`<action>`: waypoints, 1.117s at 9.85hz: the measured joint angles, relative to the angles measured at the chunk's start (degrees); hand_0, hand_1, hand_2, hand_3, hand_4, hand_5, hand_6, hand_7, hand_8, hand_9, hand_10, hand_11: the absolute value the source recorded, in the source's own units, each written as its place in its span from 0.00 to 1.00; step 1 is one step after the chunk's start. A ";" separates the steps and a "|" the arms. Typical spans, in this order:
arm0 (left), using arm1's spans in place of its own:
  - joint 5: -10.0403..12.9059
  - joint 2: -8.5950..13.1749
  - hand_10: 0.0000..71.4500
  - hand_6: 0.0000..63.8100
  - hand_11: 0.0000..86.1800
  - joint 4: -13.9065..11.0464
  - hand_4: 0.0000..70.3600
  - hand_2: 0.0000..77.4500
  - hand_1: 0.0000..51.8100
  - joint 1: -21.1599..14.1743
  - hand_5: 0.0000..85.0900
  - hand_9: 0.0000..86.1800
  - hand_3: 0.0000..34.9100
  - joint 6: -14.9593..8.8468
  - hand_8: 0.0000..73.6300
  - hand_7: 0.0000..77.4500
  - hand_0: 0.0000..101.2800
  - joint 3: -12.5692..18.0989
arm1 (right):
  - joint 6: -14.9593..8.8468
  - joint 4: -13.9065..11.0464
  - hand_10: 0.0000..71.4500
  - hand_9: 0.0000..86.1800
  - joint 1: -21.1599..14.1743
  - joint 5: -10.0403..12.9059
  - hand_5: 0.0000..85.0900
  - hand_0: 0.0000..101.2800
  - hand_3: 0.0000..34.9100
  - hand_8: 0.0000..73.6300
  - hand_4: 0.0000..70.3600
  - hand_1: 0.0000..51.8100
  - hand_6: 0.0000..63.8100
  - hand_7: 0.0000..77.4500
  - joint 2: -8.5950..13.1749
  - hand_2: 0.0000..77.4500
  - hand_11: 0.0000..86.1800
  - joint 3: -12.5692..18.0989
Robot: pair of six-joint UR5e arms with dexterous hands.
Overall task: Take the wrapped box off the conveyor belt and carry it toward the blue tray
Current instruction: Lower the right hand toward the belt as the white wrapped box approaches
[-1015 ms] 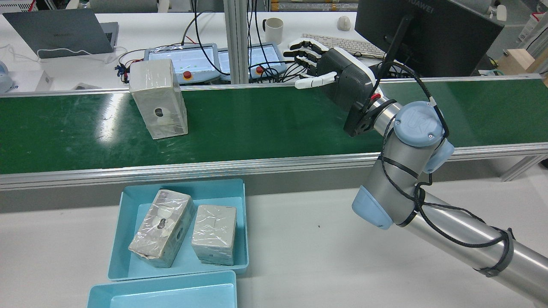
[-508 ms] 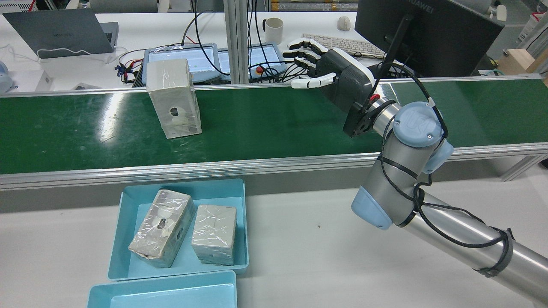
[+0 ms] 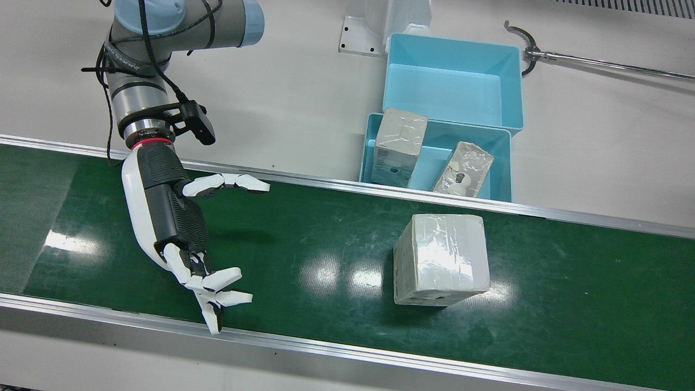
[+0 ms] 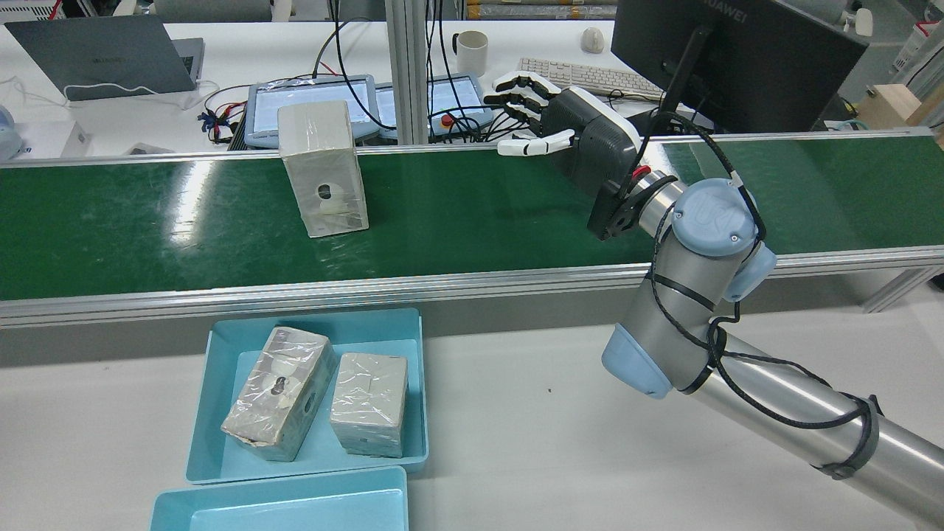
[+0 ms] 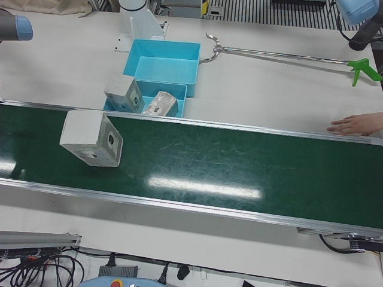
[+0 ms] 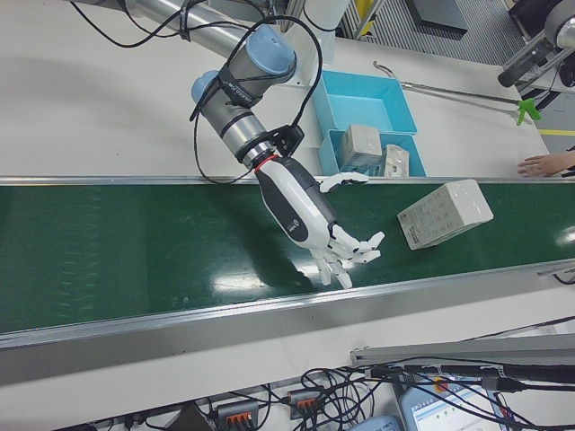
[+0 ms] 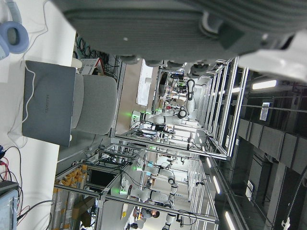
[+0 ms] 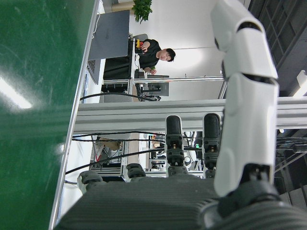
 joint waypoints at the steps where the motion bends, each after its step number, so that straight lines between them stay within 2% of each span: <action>1: 0.00 0.00 0.01 0.00 0.00 0.00 0.00 0.01 0.00 0.00 0.01 0.00 0.00 0.00 0.00 0.00 0.00 0.00 | -0.06 0.00 0.00 0.06 -0.23 0.01 0.48 0.47 0.75 0.00 0.12 0.29 0.06 0.35 0.00 0.27 0.02 -0.30; 11: 0.00 0.00 0.01 0.00 0.00 0.00 0.00 0.01 0.00 0.00 0.01 0.00 0.00 0.00 0.00 0.00 0.00 0.00 | -0.25 0.00 0.00 0.07 -1.02 0.02 0.48 0.47 0.73 0.00 0.15 0.28 0.06 0.35 0.04 0.29 0.01 -1.42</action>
